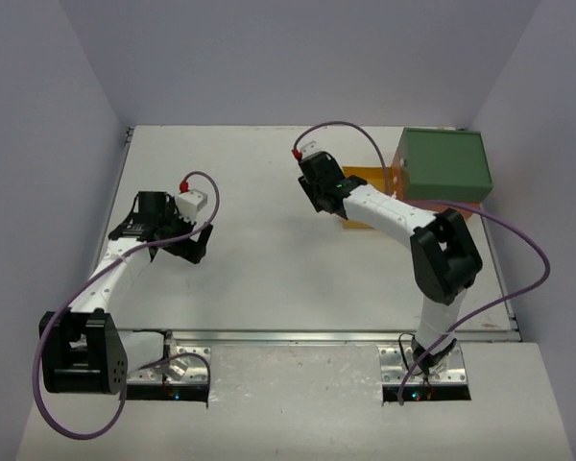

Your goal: Organize the makeup

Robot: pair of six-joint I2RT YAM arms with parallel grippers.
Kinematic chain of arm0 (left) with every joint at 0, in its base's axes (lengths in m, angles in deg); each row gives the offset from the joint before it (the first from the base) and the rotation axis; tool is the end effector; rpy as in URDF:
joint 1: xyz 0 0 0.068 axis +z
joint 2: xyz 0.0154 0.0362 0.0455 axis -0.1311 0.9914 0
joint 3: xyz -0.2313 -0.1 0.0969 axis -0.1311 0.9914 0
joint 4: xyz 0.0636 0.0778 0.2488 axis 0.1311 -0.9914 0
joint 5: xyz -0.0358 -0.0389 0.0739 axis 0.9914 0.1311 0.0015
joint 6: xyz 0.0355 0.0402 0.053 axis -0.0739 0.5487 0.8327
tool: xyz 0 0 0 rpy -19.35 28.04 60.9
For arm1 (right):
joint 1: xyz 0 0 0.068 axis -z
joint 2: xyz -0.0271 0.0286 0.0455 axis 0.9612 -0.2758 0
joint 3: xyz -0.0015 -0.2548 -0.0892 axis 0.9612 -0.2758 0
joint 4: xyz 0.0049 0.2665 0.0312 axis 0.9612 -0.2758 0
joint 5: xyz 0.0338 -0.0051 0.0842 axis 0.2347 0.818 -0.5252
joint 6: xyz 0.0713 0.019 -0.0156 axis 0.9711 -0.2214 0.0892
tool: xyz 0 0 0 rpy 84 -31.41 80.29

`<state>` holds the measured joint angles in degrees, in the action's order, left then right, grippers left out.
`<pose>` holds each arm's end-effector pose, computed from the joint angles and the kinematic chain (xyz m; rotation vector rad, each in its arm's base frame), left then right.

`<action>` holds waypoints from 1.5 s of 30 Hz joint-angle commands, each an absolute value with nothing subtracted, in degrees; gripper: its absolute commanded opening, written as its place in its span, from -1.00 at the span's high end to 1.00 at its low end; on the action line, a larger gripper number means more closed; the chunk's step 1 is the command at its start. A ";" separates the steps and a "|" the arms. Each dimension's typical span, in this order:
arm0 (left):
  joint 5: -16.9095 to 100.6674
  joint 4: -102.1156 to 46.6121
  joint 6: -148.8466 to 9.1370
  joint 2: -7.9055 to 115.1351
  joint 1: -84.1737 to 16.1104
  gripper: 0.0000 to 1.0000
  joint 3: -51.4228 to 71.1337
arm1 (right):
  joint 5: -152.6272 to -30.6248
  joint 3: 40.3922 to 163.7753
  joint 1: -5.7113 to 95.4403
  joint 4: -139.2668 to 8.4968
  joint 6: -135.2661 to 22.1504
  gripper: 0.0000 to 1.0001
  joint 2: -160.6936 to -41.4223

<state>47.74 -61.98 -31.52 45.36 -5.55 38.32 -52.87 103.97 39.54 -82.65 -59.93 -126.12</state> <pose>0.2510 -0.0069 0.1968 0.6297 2.4206 -0.1079 0.3743 0.2168 0.2029 -0.3596 2.2290 -0.3000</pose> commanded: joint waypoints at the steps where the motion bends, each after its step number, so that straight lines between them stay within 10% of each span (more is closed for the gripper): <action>1: 42.36 -57.26 -30.67 39.84 -5.32 -1.00 43.62 | -38.15 107.31 40.36 -81.87 -68.26 -0.15 -131.32; 39: 44.78 -53.63 -27.03 40.18 -5.21 -1.00 44.01 | -21.62 96.01 46.27 -65.26 -92.97 -0.20 -135.38; 45: 46.30 -53.27 -26.37 40.85 -5.25 -1.00 43.90 | -19.71 86.24 46.92 -33.22 -115.12 -0.17 -134.83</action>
